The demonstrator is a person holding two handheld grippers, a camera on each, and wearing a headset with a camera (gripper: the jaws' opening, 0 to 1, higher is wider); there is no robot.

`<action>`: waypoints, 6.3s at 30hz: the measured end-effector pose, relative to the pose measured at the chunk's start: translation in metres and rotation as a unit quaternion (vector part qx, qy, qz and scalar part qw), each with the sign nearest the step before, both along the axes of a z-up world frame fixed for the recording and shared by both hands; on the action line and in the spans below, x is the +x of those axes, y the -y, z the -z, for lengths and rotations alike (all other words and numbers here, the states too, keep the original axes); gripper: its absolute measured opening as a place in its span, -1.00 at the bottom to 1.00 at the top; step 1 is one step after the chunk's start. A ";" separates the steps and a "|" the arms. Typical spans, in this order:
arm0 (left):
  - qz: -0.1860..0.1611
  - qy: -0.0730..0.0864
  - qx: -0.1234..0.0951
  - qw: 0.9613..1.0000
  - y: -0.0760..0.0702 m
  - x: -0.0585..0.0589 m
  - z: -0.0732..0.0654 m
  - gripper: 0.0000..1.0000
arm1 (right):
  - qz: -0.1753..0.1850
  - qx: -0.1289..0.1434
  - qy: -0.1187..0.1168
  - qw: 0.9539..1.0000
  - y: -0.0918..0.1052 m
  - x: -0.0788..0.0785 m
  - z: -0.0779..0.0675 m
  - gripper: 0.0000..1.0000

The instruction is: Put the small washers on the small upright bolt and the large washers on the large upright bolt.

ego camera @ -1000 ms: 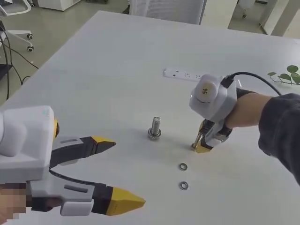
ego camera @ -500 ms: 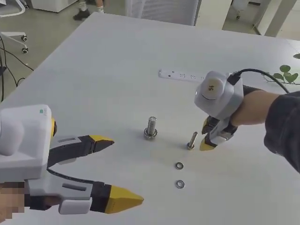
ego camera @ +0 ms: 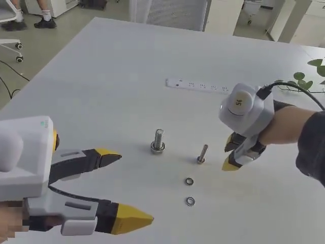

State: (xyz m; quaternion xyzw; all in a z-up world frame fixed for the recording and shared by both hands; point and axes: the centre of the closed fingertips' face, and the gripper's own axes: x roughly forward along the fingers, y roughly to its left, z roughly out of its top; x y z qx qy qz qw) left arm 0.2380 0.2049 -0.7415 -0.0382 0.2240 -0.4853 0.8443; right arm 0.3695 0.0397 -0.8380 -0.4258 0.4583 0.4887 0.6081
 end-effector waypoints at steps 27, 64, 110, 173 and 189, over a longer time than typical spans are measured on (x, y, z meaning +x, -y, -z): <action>0.008 0.008 -0.003 1.000 0.005 -0.007 -0.006 0.71 | -0.016 0.012 -0.010 1.000 -0.018 -0.033 0.009 -0.35; -0.009 0.005 -0.008 1.000 -0.004 -0.004 -0.002 0.70 | -0.066 0.013 -0.033 0.997 -0.072 -0.037 0.033 -0.52; -0.012 -0.003 -0.010 1.000 -0.007 -0.004 0.005 0.69 | -0.089 0.004 -0.021 0.996 -0.076 -0.035 0.043 -0.72; 0.004 0.004 -0.009 1.000 0.003 -0.007 0.000 0.69 | -0.033 -0.013 0.009 0.999 -0.013 -0.011 -0.016 -0.73; 0.002 0.008 -0.012 1.000 0.003 -0.005 -0.002 0.69 | -0.053 -0.014 0.041 0.998 -0.026 0.002 -0.051 -0.73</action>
